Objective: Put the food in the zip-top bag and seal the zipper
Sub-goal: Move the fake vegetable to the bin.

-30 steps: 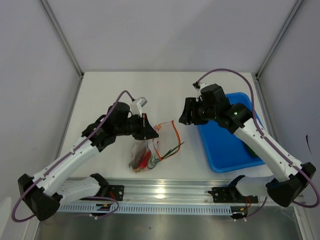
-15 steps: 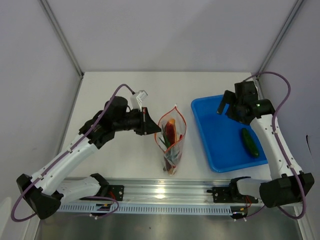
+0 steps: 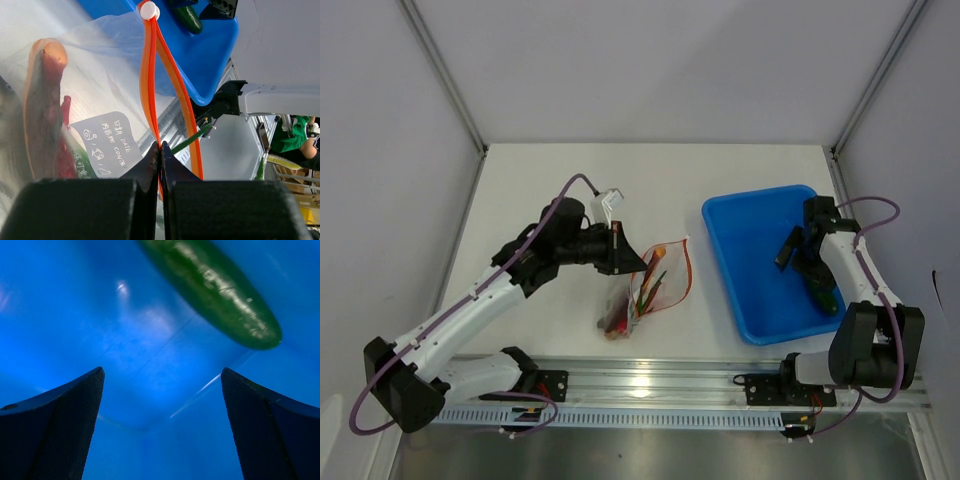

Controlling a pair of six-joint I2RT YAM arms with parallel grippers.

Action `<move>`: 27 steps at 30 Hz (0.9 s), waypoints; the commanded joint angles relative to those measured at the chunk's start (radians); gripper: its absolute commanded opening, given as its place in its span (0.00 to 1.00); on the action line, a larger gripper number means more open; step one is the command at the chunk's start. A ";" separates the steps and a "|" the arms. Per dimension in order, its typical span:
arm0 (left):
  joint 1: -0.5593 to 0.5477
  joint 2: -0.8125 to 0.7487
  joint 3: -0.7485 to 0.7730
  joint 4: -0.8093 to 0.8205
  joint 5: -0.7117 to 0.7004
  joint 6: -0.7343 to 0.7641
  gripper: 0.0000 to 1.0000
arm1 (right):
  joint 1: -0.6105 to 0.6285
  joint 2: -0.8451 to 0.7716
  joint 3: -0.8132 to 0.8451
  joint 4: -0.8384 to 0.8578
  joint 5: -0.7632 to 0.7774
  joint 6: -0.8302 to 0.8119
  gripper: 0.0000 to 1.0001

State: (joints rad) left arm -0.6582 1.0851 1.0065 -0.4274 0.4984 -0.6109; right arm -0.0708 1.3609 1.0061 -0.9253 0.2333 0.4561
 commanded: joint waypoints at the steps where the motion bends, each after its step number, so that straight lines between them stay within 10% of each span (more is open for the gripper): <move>1: 0.008 0.002 -0.008 0.065 0.042 0.002 0.01 | -0.014 0.000 -0.024 0.069 0.081 0.029 0.99; 27: 0.009 0.022 -0.040 0.110 0.098 -0.020 0.01 | -0.029 0.296 0.009 0.240 0.219 -0.004 0.98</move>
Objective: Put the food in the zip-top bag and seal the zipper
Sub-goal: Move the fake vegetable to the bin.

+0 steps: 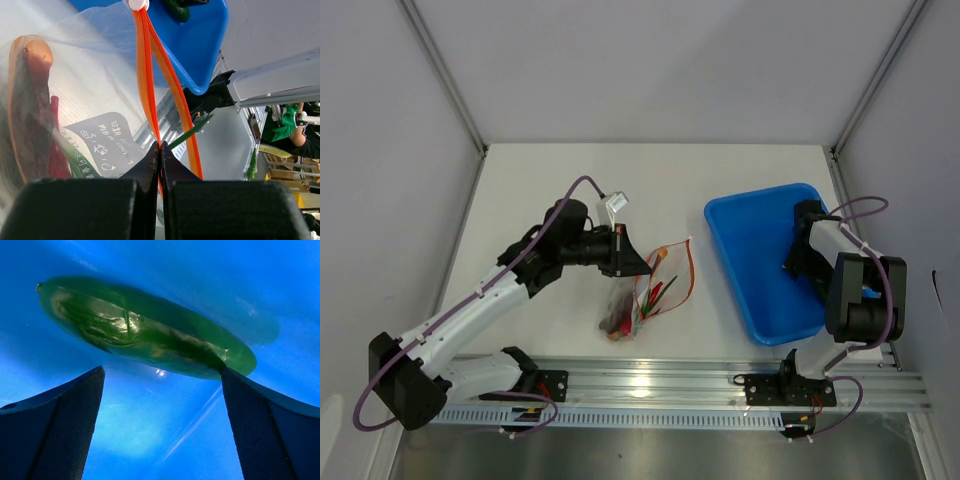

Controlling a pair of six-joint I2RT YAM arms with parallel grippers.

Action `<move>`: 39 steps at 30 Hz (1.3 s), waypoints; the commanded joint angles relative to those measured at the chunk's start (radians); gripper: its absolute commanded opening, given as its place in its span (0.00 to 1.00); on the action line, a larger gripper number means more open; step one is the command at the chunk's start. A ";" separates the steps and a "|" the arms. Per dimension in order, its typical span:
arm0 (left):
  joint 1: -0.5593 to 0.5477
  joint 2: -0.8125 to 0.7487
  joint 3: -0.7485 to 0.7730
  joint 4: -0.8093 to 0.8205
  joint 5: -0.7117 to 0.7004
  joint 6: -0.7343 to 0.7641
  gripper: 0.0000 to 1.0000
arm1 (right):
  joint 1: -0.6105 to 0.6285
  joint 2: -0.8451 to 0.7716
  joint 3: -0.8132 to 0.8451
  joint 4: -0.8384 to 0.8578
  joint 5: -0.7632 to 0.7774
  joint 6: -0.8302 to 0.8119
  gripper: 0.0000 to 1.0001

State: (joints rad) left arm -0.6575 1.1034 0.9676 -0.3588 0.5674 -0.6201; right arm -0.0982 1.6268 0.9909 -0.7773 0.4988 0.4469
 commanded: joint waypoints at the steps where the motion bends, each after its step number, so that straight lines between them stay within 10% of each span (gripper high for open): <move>1: 0.009 0.006 -0.003 0.041 0.029 -0.012 0.01 | -0.001 0.034 0.025 0.096 -0.060 0.003 0.97; 22: 0.009 0.009 -0.007 0.031 0.019 -0.012 0.00 | 0.210 0.002 0.032 0.125 -0.172 0.015 0.29; 26: 0.009 0.018 -0.009 0.027 0.031 -0.012 0.01 | 0.261 -0.096 0.046 0.089 -0.146 0.001 0.38; 32: 0.007 0.021 -0.015 0.012 0.032 -0.006 0.00 | 0.235 -0.249 0.038 0.075 -0.049 -0.086 0.88; 39: 0.007 0.018 -0.013 0.018 0.032 -0.012 0.01 | 0.079 -0.119 0.074 0.127 -0.032 -0.158 0.94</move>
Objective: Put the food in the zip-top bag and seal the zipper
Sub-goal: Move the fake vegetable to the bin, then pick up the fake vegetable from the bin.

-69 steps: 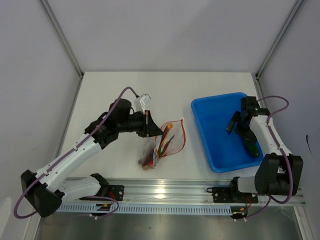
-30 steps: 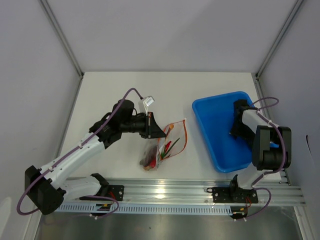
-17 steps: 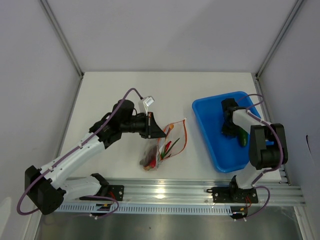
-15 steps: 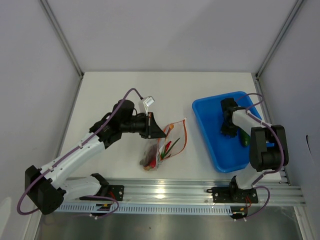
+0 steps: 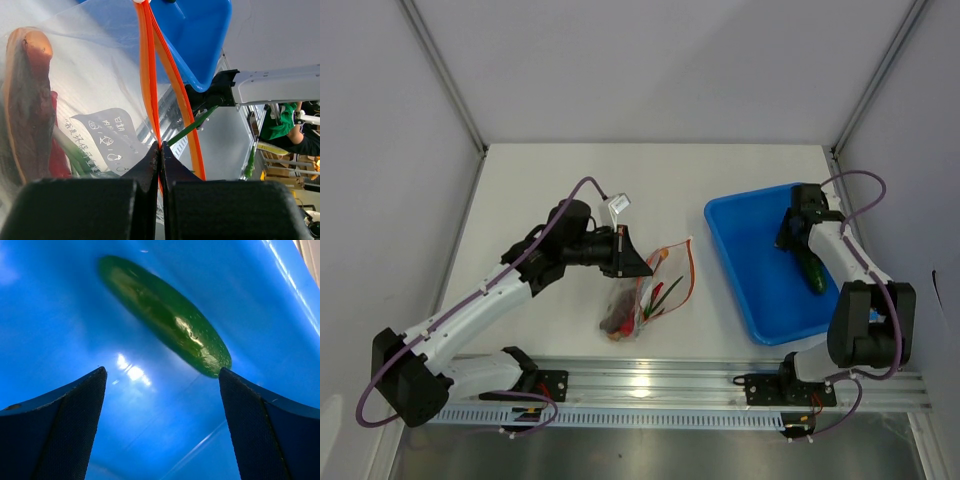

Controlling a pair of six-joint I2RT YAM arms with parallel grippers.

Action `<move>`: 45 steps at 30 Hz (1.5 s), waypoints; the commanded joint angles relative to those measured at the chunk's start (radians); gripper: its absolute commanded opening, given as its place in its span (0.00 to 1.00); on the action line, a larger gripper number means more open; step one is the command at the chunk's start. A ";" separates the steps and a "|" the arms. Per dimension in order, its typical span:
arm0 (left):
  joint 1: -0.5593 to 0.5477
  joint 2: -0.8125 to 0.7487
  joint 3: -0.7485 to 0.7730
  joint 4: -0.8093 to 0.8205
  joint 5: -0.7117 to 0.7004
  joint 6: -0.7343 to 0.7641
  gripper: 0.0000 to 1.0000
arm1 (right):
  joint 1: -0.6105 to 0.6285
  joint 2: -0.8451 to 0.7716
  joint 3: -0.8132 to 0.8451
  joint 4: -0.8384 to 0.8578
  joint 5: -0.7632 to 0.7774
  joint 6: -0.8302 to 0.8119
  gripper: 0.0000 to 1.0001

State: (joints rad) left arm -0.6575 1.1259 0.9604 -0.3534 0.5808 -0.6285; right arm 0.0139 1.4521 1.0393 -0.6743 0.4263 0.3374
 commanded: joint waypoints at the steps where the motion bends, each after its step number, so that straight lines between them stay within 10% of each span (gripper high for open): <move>1: 0.009 -0.009 -0.006 0.010 0.016 -0.002 0.00 | -0.034 0.063 0.013 0.059 0.040 -0.057 0.95; 16: 0.007 0.002 -0.011 -0.030 0.030 0.016 0.01 | 0.012 0.261 0.044 0.182 0.138 -0.118 0.91; 34: 0.009 0.011 0.000 -0.055 0.019 0.009 0.00 | 0.138 0.384 0.034 0.200 0.273 -0.084 0.27; 45: 0.009 0.014 0.000 -0.076 -0.013 0.010 0.01 | 0.267 0.242 0.005 0.122 0.307 0.026 0.04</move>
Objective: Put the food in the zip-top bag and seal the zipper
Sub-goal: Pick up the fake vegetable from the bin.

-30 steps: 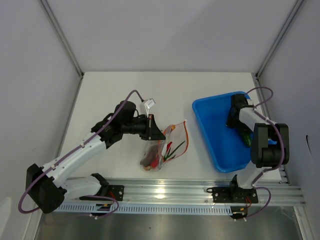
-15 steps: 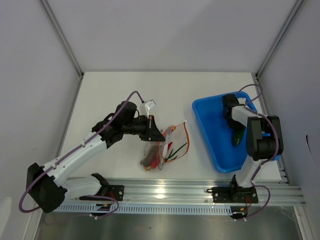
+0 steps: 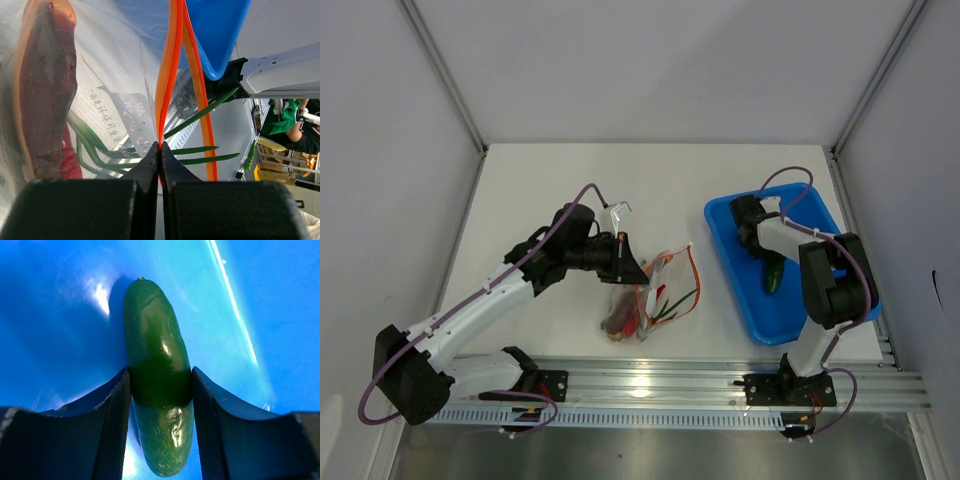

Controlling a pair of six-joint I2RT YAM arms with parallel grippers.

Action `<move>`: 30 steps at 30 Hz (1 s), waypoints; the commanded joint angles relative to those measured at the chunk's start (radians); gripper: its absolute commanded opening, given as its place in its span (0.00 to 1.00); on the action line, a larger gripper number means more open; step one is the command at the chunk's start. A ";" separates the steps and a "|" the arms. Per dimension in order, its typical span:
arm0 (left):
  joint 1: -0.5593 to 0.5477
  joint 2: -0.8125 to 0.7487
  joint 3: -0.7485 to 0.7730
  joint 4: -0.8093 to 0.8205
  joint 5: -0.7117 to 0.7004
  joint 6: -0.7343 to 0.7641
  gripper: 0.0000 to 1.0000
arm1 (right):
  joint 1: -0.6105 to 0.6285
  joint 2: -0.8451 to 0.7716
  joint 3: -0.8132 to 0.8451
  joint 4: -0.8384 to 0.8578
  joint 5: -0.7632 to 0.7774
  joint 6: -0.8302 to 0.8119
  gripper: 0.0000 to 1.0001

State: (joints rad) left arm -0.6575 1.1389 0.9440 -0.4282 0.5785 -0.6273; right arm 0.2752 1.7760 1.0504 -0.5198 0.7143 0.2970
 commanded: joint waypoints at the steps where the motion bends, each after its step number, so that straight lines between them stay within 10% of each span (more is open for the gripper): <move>1: 0.009 0.004 0.016 -0.001 -0.012 0.008 0.00 | 0.010 -0.098 -0.004 -0.039 0.013 0.067 0.01; 11: 0.009 0.001 0.015 0.017 -0.026 -0.008 0.01 | 0.016 -0.297 0.010 -0.137 -0.068 0.060 0.00; 30: 0.009 0.021 0.102 0.029 -0.005 -0.009 0.01 | 0.140 -0.679 0.149 -0.077 -0.753 0.418 0.00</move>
State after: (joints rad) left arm -0.6575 1.1488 0.9840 -0.4290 0.5541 -0.6285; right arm 0.3634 1.0790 1.1568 -0.6373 0.0814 0.6079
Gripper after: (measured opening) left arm 0.005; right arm 0.497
